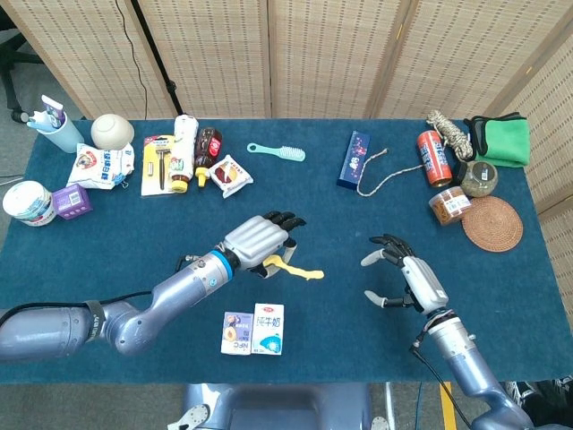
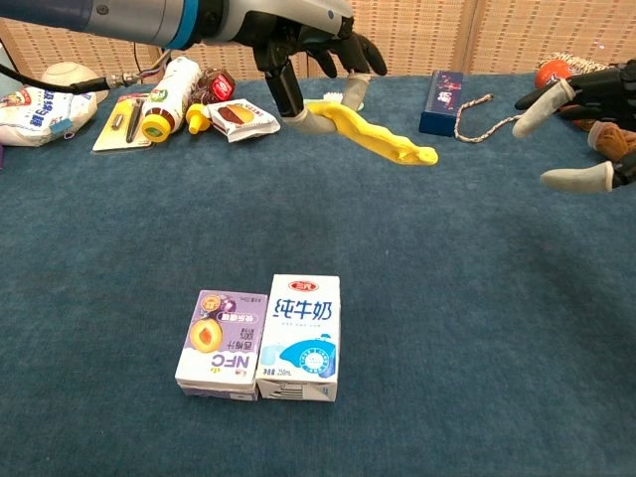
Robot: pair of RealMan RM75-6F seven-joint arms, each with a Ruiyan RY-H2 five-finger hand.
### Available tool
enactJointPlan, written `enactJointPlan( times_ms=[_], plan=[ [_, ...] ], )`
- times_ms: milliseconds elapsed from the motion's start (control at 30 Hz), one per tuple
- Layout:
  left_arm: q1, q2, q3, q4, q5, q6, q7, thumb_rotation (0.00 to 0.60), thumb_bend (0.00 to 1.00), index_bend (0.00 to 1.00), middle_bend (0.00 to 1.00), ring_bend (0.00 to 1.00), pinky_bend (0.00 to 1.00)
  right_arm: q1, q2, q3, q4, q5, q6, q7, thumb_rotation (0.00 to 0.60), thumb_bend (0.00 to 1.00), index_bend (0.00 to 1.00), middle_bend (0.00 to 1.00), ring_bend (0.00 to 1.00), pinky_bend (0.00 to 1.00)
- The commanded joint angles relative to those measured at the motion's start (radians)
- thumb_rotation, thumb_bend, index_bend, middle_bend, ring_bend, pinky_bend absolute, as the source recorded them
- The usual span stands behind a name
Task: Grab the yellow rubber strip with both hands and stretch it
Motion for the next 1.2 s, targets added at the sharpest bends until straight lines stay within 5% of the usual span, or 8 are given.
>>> enactJointPlan(
  times_ms=[33,1200],
  plan=[
    [-0.022,-0.015,0.01,0.009,-0.018,0.017,0.011,0.6,0.43,0.68,0.01,0.0,0.06,0.008,-0.01,0.002,0.005,0.005,-0.004,0.005,0.6,0.25,0.39,0.14,0.01,0.0],
    [-0.124,-0.106,0.041,0.053,-0.11,0.111,0.043,0.6,0.43,0.69,0.0,0.0,0.0,0.116,-0.118,0.047,0.035,0.098,-0.101,0.027,0.6,0.29,0.43,0.14,0.0,0.0]
  ],
)
